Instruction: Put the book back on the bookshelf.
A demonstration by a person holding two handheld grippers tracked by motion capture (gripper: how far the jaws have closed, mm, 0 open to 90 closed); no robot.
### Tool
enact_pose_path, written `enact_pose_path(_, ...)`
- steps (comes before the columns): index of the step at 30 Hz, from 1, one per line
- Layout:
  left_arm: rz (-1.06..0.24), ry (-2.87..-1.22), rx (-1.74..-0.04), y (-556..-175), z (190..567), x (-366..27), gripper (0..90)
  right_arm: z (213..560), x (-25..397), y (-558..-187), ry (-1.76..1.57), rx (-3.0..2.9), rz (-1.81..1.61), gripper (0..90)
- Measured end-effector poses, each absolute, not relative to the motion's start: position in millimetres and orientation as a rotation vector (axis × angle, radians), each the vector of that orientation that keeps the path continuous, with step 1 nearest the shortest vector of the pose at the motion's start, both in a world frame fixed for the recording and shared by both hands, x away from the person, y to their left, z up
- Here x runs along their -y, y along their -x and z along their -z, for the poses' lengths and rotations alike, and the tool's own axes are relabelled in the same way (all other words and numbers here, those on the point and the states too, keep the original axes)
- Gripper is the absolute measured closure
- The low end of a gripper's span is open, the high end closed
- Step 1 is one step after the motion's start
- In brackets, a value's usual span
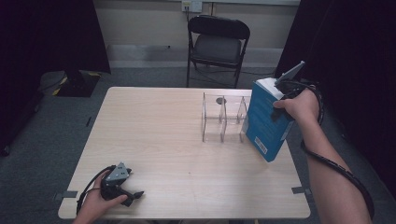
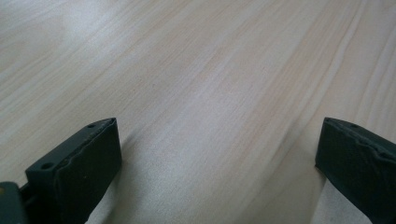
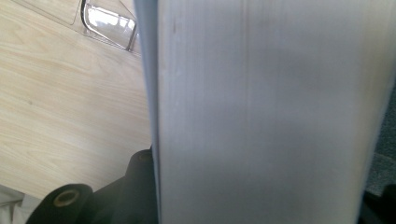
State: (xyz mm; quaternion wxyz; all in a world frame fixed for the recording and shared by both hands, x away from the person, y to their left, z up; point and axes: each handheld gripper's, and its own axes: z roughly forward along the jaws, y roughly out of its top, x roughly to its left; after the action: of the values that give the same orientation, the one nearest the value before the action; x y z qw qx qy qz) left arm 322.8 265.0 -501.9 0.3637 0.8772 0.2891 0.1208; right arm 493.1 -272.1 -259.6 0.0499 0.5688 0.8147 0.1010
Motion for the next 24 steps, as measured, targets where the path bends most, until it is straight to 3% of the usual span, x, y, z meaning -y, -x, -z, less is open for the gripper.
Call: enact_pose_path(24, -0.310, -2.259, -0.744, -322.8, 501.7, -265.0, 0.0, 263.8, 270.3, -505.7, -1.786, -2.410, -0.342, 61.6)
